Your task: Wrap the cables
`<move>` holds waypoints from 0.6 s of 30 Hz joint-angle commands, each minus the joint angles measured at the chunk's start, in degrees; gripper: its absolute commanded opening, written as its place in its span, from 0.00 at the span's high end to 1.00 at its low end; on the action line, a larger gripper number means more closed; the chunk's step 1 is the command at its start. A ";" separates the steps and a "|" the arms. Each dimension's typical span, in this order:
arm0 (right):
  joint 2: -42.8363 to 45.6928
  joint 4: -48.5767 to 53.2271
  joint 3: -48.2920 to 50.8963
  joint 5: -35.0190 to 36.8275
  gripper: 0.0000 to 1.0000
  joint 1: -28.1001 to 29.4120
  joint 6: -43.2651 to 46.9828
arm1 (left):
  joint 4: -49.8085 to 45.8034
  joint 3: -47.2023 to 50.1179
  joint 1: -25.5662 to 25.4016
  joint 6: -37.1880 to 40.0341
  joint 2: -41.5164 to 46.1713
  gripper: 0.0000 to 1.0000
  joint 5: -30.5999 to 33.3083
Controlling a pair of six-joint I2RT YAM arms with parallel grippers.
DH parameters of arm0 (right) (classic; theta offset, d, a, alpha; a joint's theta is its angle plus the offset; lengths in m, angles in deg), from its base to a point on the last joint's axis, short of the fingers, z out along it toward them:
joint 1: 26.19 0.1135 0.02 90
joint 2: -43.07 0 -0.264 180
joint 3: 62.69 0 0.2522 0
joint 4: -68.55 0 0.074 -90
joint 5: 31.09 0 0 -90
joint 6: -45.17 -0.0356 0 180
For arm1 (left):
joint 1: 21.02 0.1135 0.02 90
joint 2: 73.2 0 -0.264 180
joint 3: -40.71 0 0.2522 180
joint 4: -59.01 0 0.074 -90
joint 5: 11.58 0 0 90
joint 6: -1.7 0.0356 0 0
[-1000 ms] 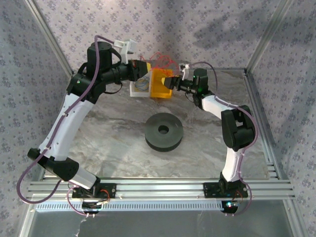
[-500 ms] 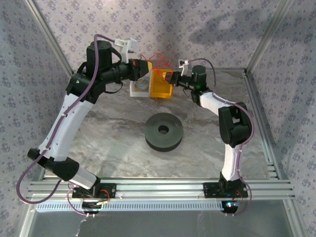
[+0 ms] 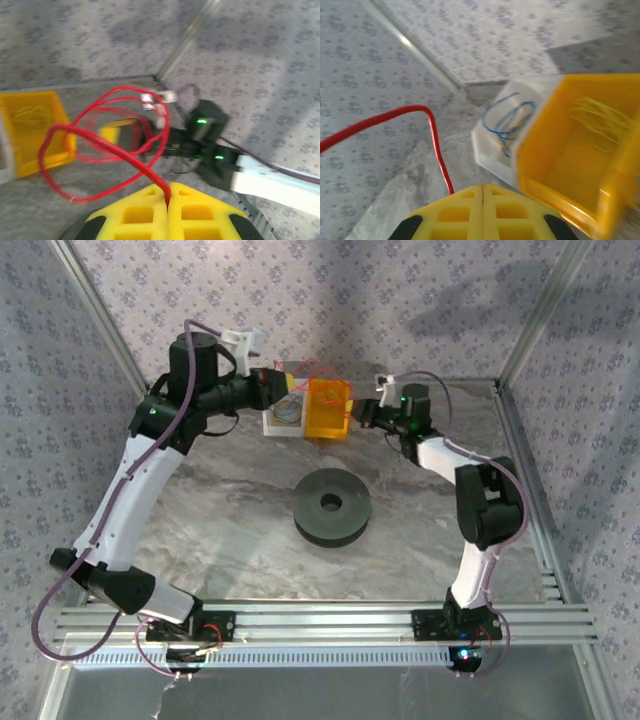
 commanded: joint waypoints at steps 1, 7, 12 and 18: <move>9.10 6.79 5.30 4.84 1.00 -6.00 4.45 | 4.26 6.33 7.00 -1.68 4.11 1.00 -1.11; 22.78 18.77 13.26 8.73 1.00 -19.84 9.09 | 7.16 18.59 20.96 -2.70 8.16 1.00 -3.00; 30.87 24.13 17.80 7.33 1.00 -32.79 9.01 | 9.42 24.41 33.54 -4.16 8.50 1.00 -5.62; 38.44 25.33 22.96 1.58 1.00 -46.45 4.75 | 8.98 24.18 43.06 -4.07 6.05 1.00 -6.13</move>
